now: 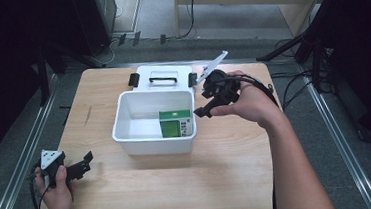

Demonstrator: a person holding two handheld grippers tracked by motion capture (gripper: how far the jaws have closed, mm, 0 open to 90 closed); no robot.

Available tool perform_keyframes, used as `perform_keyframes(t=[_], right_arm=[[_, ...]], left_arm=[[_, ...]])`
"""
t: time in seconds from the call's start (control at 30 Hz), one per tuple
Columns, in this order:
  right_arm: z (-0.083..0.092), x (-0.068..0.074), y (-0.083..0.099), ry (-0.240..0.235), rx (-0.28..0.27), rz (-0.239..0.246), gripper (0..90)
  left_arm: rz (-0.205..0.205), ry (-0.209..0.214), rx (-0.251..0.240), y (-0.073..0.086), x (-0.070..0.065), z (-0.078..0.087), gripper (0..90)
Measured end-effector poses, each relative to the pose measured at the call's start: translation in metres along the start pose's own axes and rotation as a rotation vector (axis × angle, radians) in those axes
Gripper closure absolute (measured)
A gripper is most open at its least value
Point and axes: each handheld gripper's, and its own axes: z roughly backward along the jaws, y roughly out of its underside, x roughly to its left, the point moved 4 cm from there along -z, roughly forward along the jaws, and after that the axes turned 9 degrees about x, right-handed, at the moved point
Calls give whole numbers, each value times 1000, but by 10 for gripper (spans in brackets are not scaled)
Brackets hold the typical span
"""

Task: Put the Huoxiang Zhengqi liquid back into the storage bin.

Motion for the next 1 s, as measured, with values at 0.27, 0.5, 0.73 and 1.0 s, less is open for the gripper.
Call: perform_keyframes(t=[0.27, 0.5, 0.73, 1.0], right_arm=[[5, -11, 29, 12, -60, -72, 303], [5, -18, 50, 49, -101, -117, 302], [-2, -23, 74, 70, -171, -184, 299], [-13, -29, 103, 123, -253, -279, 296]], left_arm=[[-3, 0, -1, 0, 0, 0, 19], [-4, 0, -1, 0, 0, 0, 19], [-4, -2, 1, 0, 0, 0, 19], [-5, 0, 3, 1, 0, 0, 19]])
